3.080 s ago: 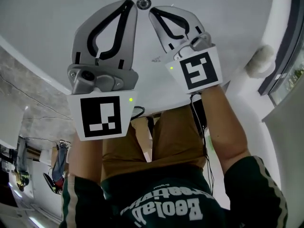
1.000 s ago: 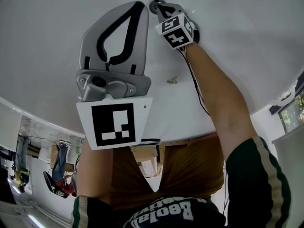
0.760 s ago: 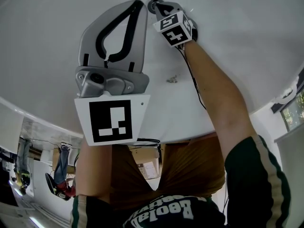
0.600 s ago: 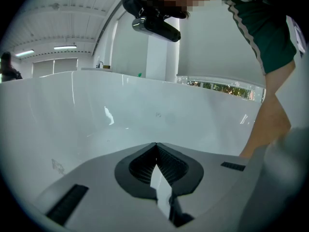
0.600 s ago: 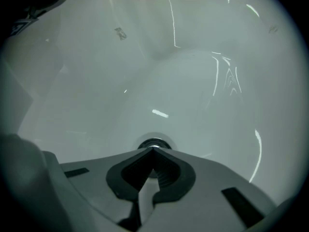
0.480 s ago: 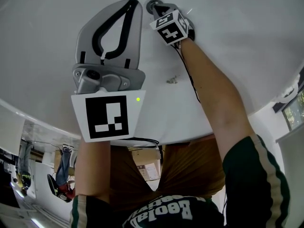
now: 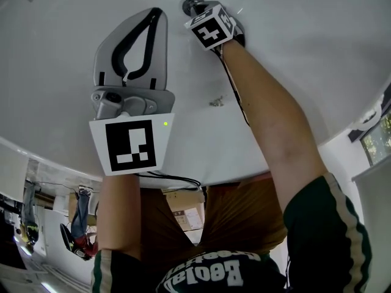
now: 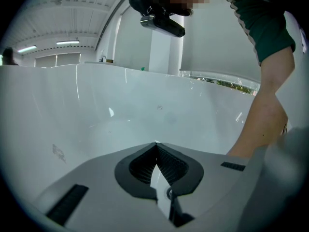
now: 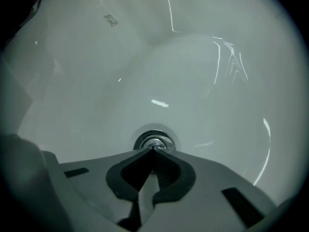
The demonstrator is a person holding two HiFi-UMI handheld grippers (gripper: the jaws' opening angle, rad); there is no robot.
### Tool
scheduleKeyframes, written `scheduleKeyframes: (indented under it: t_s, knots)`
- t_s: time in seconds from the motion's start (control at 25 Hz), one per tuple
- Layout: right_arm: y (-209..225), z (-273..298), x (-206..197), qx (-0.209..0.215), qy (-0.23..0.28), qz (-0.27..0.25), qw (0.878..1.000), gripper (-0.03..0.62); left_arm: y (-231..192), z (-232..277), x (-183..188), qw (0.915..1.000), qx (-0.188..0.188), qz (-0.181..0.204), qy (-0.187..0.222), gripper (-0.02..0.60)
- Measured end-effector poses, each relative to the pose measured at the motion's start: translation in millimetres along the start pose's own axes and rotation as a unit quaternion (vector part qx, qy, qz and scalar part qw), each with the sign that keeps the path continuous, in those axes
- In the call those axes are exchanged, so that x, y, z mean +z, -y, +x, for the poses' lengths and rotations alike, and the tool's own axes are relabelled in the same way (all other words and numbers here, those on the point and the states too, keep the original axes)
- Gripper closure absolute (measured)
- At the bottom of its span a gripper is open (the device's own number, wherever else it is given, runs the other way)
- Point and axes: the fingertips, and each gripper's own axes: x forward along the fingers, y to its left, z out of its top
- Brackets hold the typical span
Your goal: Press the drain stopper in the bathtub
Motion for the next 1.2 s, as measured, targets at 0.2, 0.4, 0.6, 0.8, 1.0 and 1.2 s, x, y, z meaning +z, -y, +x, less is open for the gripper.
scheduleKeyframes:
  t_s: [0.2,0.4,0.6,0.8,1.0,1.2]
  knots:
    - [1,0,-3,-0.013,0.006,0.015,1.0,0.583,2,1,-2,1.0,-0.006,0.002,-0.005,0.575]
    - [1,0,-3,-0.034,0.017,0.027,0.999,0.583,0,0,-1,1.0,-0.006,0.0,-0.003,0.575]
    - [1,-2,-3,-0.034,0.02,0.022,0.999,0.583,1,0,1,1.0,-0.009,0.0,-0.001,0.575]
    - [0,-1,-3,-0.034,0.021,0.017,0.999,0.583,2,2,1,0.9999,-0.012,0.003,0.0,0.575]
    - [1,-3,-3,-0.029,0.019,0.018,0.999,0.583,2,1,1,0.9999,-0.016,0.0,0.0,0.575]
    - [-9,-16,-1,-0.003,0.045,-0.011,0.999,0.583,9,-2,3,0.9992,-0.03,0.023,-0.012,0.575]
